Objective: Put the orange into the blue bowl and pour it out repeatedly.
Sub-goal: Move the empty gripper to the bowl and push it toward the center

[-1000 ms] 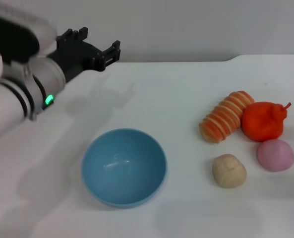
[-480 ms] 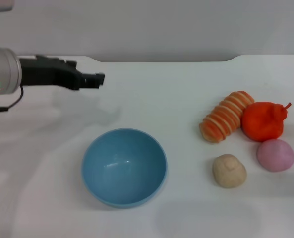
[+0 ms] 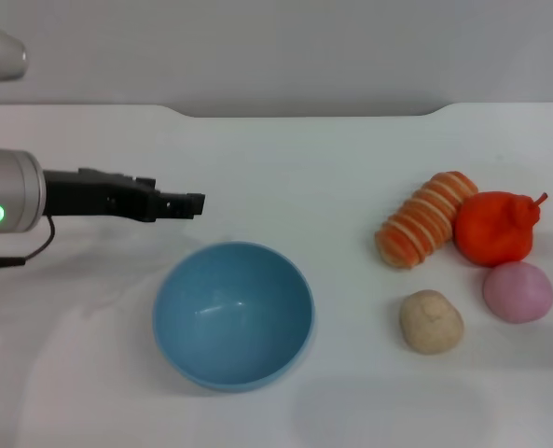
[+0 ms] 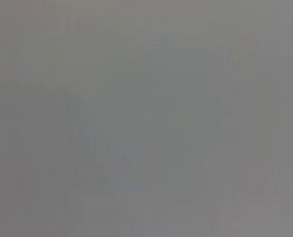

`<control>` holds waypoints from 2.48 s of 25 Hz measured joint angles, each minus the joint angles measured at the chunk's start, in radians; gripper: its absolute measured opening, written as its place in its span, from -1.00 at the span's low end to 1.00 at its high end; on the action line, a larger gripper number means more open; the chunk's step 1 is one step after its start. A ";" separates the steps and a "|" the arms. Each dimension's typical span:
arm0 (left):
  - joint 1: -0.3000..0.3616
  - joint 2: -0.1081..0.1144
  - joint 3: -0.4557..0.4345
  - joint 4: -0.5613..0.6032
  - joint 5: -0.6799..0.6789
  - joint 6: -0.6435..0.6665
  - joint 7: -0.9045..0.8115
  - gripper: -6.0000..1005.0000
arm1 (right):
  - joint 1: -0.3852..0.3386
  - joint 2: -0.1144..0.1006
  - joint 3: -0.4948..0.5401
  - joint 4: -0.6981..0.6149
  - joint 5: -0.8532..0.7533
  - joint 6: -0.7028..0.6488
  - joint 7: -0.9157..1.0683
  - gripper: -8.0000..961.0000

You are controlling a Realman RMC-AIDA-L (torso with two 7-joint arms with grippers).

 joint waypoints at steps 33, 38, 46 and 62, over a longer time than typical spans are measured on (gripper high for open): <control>-0.010 0.005 -0.082 -0.311 -0.141 0.025 0.264 0.56 | -0.001 0.000 0.011 0.020 0.000 0.007 -0.007 0.49; -0.020 0.003 -0.050 -0.330 -0.128 -0.014 0.275 0.56 | -0.002 0.000 0.014 0.020 0.000 0.007 -0.007 0.49; -0.045 0.003 0.021 -0.383 -0.099 -0.096 0.285 0.56 | -0.006 0.000 0.024 0.020 0.000 0.008 -0.007 0.49; -0.072 0.007 0.071 -0.415 -0.070 -0.121 0.285 0.43 | -0.002 0.000 0.027 0.020 0.000 0.014 -0.007 0.49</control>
